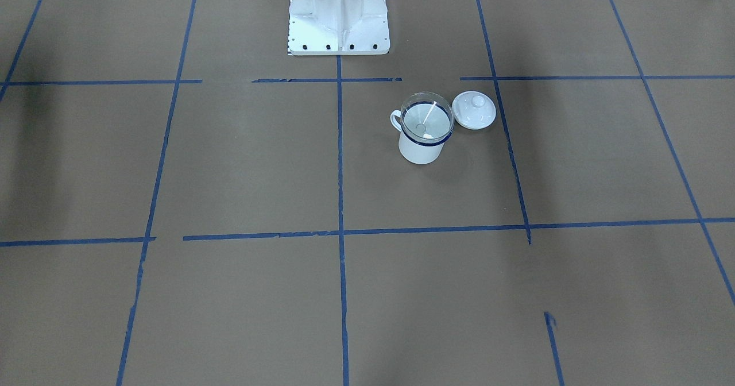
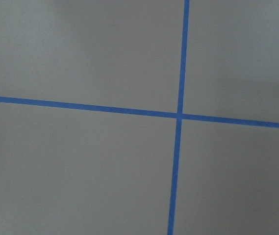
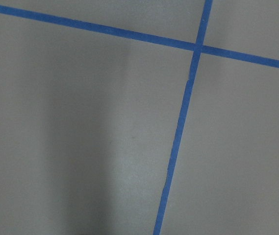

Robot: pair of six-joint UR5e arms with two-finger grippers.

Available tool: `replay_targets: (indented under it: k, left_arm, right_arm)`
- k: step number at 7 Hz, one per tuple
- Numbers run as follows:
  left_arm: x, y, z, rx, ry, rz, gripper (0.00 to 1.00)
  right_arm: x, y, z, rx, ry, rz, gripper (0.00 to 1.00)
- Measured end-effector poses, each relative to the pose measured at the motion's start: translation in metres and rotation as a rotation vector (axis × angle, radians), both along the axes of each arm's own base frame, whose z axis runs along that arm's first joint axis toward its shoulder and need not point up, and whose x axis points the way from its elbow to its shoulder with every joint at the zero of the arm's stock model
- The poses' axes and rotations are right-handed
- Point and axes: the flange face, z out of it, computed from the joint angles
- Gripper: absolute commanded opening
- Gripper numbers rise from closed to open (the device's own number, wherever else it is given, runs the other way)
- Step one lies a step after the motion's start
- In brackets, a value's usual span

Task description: Remove funnel from cup

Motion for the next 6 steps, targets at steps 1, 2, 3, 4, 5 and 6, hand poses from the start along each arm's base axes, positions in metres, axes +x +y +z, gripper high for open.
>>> replay_targets:
  k: [1, 2, 3, 4, 5, 6]
  left_arm:
    - [0.036, -0.004, -0.041, -0.045, 0.031, -0.035, 1.00]
    - [0.080, -0.010, -0.086, -0.083, 0.070, -0.050, 1.00]
    - [0.141, -0.023, -0.140, -0.126, 0.117, -0.048, 1.00]
    - [0.206, -0.032, -0.191, -0.170, 0.155, -0.047, 1.00]
    - [0.269, -0.038, -0.240, -0.217, 0.189, -0.055, 1.00]
    - [0.327, -0.043, -0.283, -0.267, 0.216, -0.053, 1.00]
  right_arm:
    - [0.000, 0.000, 0.000, 0.000, 0.000, 0.000, 1.00]
    - [0.000, 0.000, 0.000, -0.001, 0.000, 0.001, 1.00]
    - [0.000, 0.000, 0.000, -0.001, 0.000, 0.001, 1.00]
    - [0.000, 0.000, 0.000, 0.000, 0.000, 0.001, 1.00]
    - [0.000, 0.000, 0.000, -0.001, 0.000, 0.001, 1.00]
    - [0.000, 0.000, 0.000, -0.001, 0.000, 0.001, 1.00]
